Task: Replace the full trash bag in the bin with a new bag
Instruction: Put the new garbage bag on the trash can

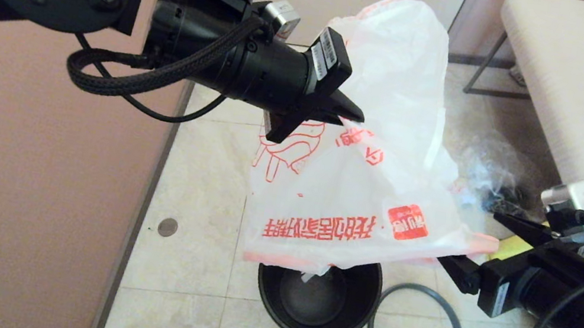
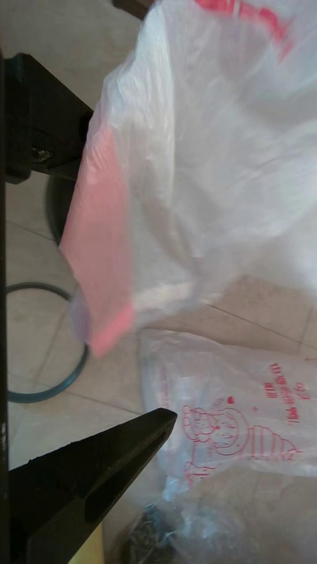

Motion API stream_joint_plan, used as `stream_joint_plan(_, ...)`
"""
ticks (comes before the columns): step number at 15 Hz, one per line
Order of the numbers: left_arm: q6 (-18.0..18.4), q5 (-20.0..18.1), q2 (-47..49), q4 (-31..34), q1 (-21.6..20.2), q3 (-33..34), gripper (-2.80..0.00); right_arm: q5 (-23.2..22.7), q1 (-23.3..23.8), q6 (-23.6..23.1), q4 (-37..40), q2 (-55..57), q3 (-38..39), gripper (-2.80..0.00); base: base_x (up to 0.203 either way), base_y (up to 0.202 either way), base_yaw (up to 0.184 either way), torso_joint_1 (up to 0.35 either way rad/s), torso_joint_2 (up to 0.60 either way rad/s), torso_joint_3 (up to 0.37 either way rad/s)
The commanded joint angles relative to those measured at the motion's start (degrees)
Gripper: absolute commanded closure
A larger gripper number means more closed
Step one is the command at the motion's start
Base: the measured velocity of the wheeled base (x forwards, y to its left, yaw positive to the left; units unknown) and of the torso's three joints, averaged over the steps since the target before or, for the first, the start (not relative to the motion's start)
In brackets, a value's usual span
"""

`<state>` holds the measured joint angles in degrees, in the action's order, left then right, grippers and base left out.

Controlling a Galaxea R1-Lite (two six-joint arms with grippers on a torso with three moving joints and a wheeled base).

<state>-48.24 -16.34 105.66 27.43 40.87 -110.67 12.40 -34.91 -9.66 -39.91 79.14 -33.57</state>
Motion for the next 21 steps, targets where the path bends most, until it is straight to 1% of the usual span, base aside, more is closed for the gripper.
stream_joint_plan(1,-0.4,-0.1,-0.3,0.3,0.0,0.0,0.0,0.1,0.1,0.0,-1.0,3.0,-1.3,-2.8,0.0,0.0,0.0,0.0,0.0,0.0)
stream_joint_plan(2,-0.6,-0.1,-0.3,0.5,-0.1,0.0,0.0,0.1,0.2,0.1,-3.5,4.9,-1.7,-2.8,0.0,0.0,0.0,0.0,0.0,0.0)
stream_joint_plan(4,-1.1,-0.7,-0.3,0.9,-1.1,0.0,0.0,0.1,0.5,0.3,-14.7,9.5,-1.7,-2.8,0.0,0.0,0.0,0.0,0.0,0.0)
stream_joint_plan(5,-2.2,-2.6,-0.4,1.0,-2.0,0.0,0.0,0.1,0.5,0.3,-21.3,12.0,-1.2,-2.8,0.0,0.0,0.0,0.0,0.0,0.0)
stream_joint_plan(6,-2.9,-4.4,-0.5,1.1,-2.7,0.0,0.0,0.1,0.8,0.2,-26.3,14.1,-0.5,-2.8,0.0,0.0,0.0,0.0,0.0,0.0)
stream_joint_plan(7,-3.0,-4.8,-0.7,1.2,-3.1,0.0,0.0,0.2,0.9,0.2,-28.9,15.3,0.3,-2.8,0.0,0.0,0.0,0.0,0.0,0.0)
stream_joint_plan(8,-3.0,-4.8,-0.7,1.3,-3.1,0.0,0.0,0.2,1.0,0.2,-29.6,15.6,0.7,-2.8,0.0,0.0,0.0,0.0,0.0,0.0)
stream_joint_plan(11,-3.0,-4.8,-0.6,1.8,-2.8,0.0,0.0,-0.1,1.0,0.1,-29.7,15.7,0.1,-2.8,0.0,0.0,0.0,0.0,0.0,0.0)
stream_joint_plan(12,-3.0,-4.9,-0.5,1.8,-2.7,0.0,0.0,-0.2,0.9,0.3,-29.6,15.4,-0.2,0.0,0.0,0.0,0.0,0.0,0.0,0.0)
stream_joint_plan(14,-2.9,-4.9,-0.4,2.6,-2.7,0.1,0.0,-0.2,0.5,0.6,-29.6,15.2,-0.1,0.0,0.0,0.0,0.0,0.0,0.0,0.0)
stream_joint_plan(17,-2.7,-4.9,0.8,4.2,-2.6,0.1,0.0,-0.2,-0.4,2.7,-28.8,13.8,-0.3,0.0,0.0,0.0,0.0,0.0,0.0,0.0)
stream_joint_plan(18,-2.6,-4.9,1.3,4.5,-2.5,0.1,0.0,-0.2,-0.6,3.4,-27.6,12.7,-0.2,0.0,0.0,0.0,0.0,0.0,0.0,0.0)
stream_joint_plan(20,-2.3,-4.5,2.2,4.5,-2.5,0.1,0.0,-0.3,-1.6,5.5,-22.8,9.7,-0.2,0.0,0.0,0.0,0.0,0.0,0.0,0.0)
stream_joint_plan(21,-0.7,-4.4,2.3,4.5,-2.2,0.1,0.0,-0.7,-1.8,6.4,-20.4,8.4,-0.2,0.0,0.0,0.0,0.0,0.0,0.0,0.0)
